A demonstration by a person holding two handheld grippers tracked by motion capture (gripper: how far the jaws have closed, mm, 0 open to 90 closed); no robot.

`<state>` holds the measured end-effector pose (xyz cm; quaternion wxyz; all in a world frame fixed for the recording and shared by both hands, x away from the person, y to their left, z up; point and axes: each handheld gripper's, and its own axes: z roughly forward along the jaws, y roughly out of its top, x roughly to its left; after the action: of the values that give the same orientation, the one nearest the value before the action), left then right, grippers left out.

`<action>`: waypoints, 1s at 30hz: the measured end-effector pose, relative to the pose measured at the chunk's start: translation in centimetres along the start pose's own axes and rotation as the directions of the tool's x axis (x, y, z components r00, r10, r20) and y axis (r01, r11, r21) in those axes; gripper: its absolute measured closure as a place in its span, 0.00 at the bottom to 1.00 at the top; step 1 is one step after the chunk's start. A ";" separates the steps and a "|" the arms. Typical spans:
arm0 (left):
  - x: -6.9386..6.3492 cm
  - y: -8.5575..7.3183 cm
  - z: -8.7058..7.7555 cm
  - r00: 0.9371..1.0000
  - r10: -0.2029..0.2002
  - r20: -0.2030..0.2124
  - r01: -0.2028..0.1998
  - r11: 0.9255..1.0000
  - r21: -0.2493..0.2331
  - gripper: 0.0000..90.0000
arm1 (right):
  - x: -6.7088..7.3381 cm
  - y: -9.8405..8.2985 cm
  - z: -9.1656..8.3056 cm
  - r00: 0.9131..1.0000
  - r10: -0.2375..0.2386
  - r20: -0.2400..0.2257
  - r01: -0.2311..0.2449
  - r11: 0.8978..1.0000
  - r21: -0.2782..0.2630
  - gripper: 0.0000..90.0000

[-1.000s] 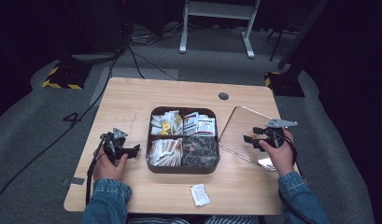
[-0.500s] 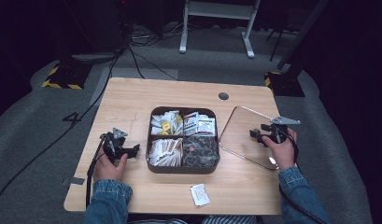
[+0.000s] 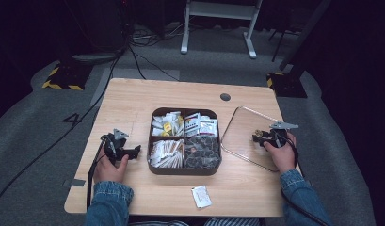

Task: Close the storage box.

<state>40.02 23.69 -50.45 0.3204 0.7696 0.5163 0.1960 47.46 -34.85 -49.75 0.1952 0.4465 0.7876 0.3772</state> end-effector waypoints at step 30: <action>0.0 0.0 0.0 1.000 0.000 0.001 0.000 1.000 0.000 0.21 | -0.6 1.3 -3.0 0.998 0.050 -0.033 -0.052 0.996 -0.077 0.65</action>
<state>40.02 23.70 -50.45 0.3204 0.7698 0.5162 0.1957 46.58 -36.18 -46.84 0.1908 0.4526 0.7635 0.4194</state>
